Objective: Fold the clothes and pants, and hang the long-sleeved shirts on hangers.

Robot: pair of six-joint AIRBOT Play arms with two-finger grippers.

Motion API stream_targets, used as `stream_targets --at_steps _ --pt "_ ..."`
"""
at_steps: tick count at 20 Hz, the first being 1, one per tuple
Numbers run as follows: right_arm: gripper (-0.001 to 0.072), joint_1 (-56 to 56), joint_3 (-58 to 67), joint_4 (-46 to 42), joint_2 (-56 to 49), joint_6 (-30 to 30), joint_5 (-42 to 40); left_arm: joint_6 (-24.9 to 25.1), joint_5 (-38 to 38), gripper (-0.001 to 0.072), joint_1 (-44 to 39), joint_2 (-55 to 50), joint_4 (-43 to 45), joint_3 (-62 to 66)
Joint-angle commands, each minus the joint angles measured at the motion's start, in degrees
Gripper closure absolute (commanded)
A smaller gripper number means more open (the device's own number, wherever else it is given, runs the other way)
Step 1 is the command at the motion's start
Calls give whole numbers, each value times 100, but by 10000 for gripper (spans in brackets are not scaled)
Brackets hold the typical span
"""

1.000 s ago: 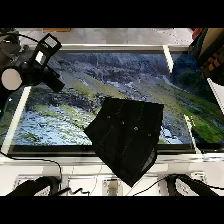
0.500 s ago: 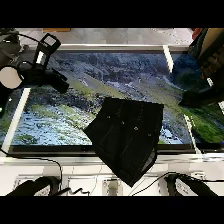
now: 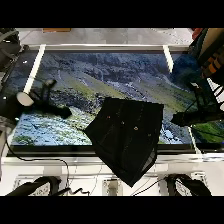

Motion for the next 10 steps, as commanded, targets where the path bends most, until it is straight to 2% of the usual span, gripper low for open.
stream_targets --at_steps 1,4,7,9,10 --pt "698 4 -120 -76 109 -81 -28 588 9 64 -175 -433 -498 -852" --pt "684 4 -120 -74 109 -81 -37 1163 304 63 -599 -866 -935 -874" --pt "685 4 -120 -74 109 -81 -55 1539 708 66 -1027 -1134 -975 -874" --pt "685 4 -120 -74 109 -81 -122 1869 791 173 -1300 -1255 -975 -872" --pt "685 4 -120 -74 109 -79 -179 2000 863 205 -1445 -1296 -973 -870"
